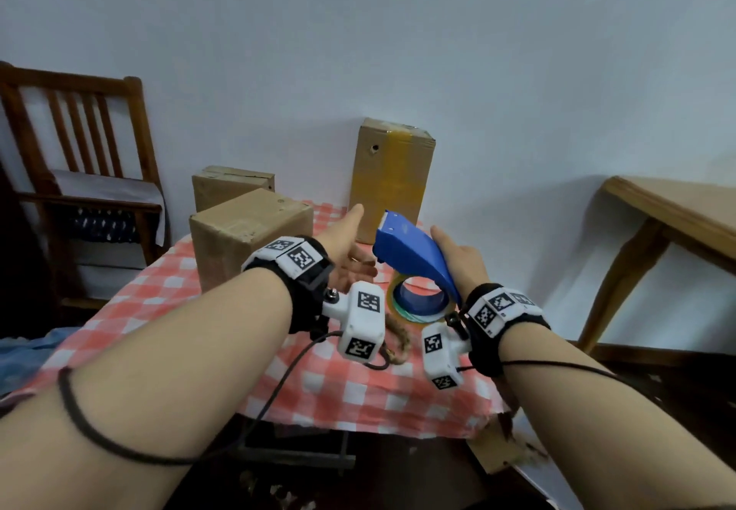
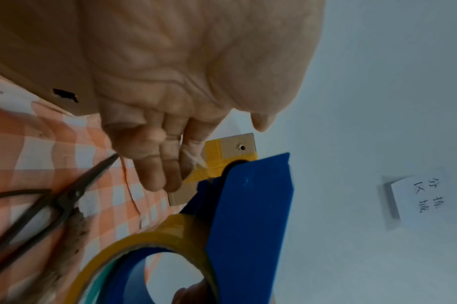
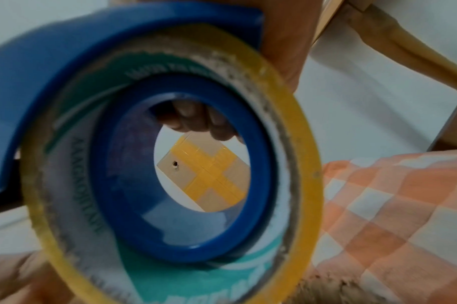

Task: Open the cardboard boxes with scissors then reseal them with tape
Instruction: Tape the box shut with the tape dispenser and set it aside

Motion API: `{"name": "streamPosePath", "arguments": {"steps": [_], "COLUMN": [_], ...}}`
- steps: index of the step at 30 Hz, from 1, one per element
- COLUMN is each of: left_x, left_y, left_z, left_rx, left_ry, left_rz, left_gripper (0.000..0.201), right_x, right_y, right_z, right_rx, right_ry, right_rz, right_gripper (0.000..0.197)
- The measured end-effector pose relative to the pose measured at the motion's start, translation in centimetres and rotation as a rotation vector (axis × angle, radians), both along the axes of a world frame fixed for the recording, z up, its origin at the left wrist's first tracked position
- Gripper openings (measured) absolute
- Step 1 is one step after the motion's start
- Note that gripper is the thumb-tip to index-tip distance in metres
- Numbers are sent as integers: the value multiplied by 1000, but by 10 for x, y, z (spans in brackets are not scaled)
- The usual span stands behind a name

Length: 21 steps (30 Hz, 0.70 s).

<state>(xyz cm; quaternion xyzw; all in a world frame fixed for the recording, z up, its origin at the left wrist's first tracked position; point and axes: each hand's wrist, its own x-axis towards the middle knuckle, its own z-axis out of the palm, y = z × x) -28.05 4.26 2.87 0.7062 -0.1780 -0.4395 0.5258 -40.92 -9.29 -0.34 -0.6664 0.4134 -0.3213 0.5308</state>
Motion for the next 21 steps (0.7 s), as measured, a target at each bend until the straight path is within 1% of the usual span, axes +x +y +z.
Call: {"name": "streamPosePath", "arguments": {"steps": [1, 3, 4, 5, 8, 10, 11, 12, 14, 15, 18, 20, 21], "left_x": [-3, -9, -11, -11, -7, -7, -8, -9, -10, -9, -3, 1, 2], "left_y": [3, 8, 10, 12, 13, 16, 18, 20, 21, 21, 19, 16, 15], "left_z": [3, 8, 10, 12, 13, 14, 16, 18, 21, 23, 30, 35, 37], "left_rx": [-6, -20, -36, -55, -91, -104, -98, -77, -42, -38, -43, -55, -59], "left_ry": [8, 18, 22, 22, 7, -43, -110, -216, -439, -505, -581, -596, -599], "left_rz": [0, 14, 15, 13, -9, 2, 8, 19, 59, 75, 132, 167, 171], "left_gripper": [75, 49, 40, 38, 39, 36, 35, 34, 32, 31, 24, 16, 16], "right_x": [-1, -2, -3, -4, -4, -6, -6, -7, -9, -10, -12, -15, -17], "right_y": [1, 3, 4, 5, 5, 6, 7, 8, 10, 11, 8, 5, 3], "right_z": [1, 5, 7, 9, 12, 14, 15, 16, 19, 20, 22, 23, 24], "right_rx": [-15, -28, -30, -33, -59, -68, -77, -107, -212, -267, -348, -368, -377], "right_ry": [8, 19, 20, 24, 50, 61, 70, 90, 161, 186, 215, 222, 234], "right_rz": [8, 15, 20, 29, 48, 67, 77, 88, 108, 114, 132, 127, 125], "right_gripper": [47, 47, 47, 47, 49, 52, 53, 55, 57, 58, 62, 64, 65]}}
